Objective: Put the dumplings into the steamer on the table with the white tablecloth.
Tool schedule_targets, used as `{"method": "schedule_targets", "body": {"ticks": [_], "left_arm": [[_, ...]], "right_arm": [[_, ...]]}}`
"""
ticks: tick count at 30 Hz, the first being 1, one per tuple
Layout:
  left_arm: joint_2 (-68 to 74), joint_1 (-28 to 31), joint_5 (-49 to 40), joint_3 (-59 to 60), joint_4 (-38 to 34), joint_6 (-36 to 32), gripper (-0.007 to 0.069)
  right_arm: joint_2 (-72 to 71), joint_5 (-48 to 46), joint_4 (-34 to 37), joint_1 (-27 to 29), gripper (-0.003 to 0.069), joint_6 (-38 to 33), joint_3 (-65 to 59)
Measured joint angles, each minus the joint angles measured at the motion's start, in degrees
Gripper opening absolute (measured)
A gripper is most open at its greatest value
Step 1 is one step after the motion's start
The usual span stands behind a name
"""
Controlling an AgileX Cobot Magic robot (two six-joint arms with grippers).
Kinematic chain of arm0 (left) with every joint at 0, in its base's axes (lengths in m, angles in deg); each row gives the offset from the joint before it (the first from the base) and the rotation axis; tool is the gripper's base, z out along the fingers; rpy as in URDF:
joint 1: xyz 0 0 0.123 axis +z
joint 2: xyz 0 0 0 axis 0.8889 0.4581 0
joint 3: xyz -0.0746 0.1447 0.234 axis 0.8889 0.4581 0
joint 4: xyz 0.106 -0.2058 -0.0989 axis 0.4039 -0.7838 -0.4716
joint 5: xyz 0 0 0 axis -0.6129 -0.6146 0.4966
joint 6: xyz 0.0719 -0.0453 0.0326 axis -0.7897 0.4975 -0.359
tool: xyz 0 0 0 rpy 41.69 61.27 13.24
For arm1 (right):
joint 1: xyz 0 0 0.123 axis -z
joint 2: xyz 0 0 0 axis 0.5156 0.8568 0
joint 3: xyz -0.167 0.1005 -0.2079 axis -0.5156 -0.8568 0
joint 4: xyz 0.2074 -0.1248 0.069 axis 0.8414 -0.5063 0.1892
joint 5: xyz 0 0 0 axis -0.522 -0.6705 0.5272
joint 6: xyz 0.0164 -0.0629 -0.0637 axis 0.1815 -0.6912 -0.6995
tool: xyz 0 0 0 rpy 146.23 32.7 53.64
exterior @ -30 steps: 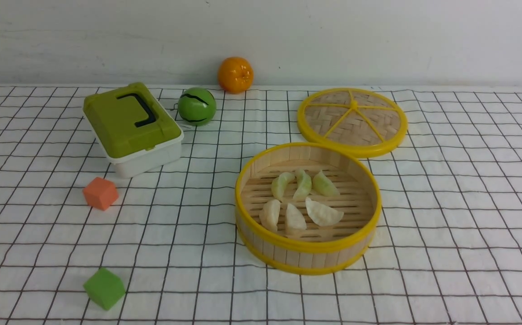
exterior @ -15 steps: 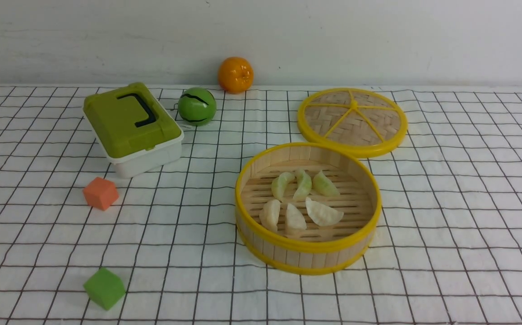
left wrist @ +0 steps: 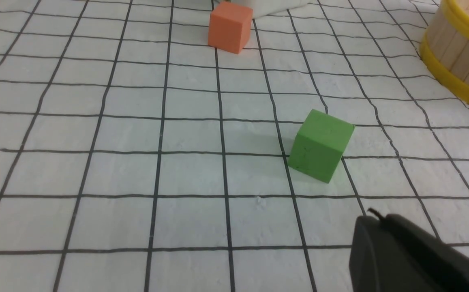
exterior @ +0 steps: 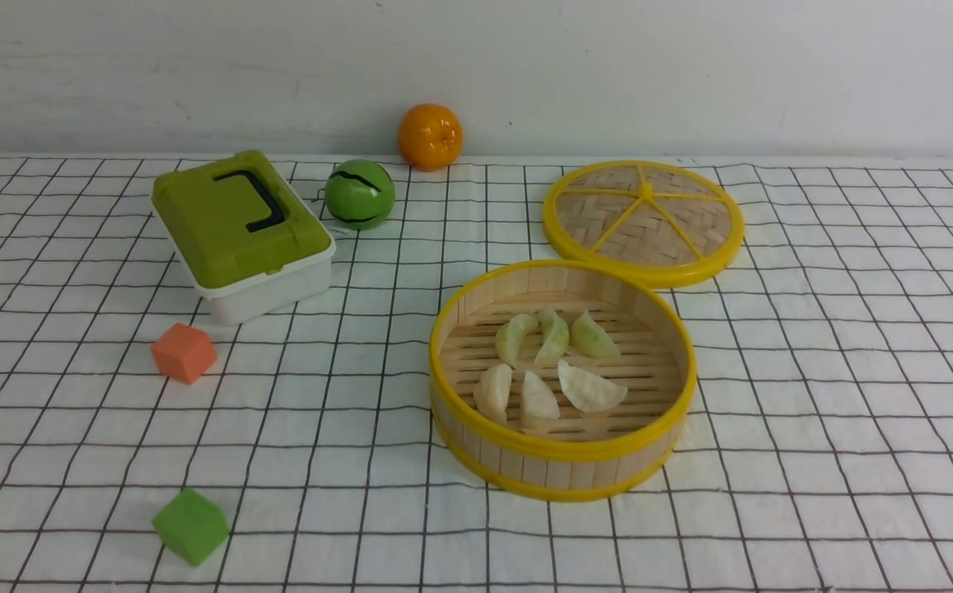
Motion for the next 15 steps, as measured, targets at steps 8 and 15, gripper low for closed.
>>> {"method": "schedule_targets", "body": {"ticks": [8, 15], "left_arm": [[0.0, 0.0, 0.0, 0.0, 0.0, 0.0, 0.0], [0.0, 0.0, 0.0, 0.0, 0.0, 0.0, 0.0006]], "right_arm": [[0.0, 0.0, 0.0, 0.0, 0.015, 0.0, 0.0], [0.0, 0.0, 0.0, 0.0, 0.0159, 0.0, 0.0]]}}
